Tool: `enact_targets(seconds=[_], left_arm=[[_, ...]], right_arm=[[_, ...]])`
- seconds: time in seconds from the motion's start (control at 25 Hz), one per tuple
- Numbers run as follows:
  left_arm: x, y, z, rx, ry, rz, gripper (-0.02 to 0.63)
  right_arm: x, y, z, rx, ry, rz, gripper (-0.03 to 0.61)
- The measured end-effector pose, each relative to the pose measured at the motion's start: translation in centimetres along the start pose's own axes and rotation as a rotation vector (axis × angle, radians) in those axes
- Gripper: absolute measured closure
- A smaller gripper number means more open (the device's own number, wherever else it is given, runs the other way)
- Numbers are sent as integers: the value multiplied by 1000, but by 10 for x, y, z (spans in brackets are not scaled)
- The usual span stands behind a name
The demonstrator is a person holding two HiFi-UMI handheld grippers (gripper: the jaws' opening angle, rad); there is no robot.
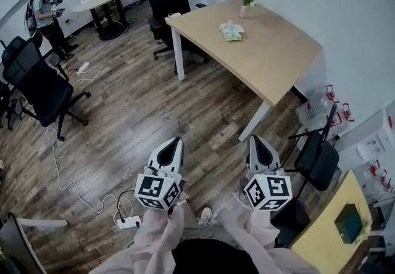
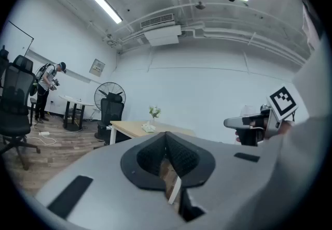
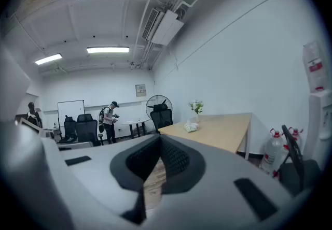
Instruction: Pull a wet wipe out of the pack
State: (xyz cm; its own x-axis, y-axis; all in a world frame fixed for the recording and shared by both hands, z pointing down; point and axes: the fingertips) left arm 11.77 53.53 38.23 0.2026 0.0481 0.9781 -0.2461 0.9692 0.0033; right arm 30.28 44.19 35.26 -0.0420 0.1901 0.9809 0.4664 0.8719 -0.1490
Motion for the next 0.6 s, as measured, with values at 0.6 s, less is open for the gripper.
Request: enact_targets(seconds=[0.6], left_arm=[[3,20,-39,-67,-13,-19,603]], right_arm=[[-1,18,-16,-39,-1,-30,566]])
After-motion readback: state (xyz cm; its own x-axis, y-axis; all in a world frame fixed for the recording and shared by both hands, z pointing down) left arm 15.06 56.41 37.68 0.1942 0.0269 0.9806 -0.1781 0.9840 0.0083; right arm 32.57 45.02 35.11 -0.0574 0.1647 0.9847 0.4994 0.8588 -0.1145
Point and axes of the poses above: the fingertips, and each gripper's own axes: y backward along the fingers, z to its left, x out of its underside, and after that the axes turned 15 degrees about x, right-handed
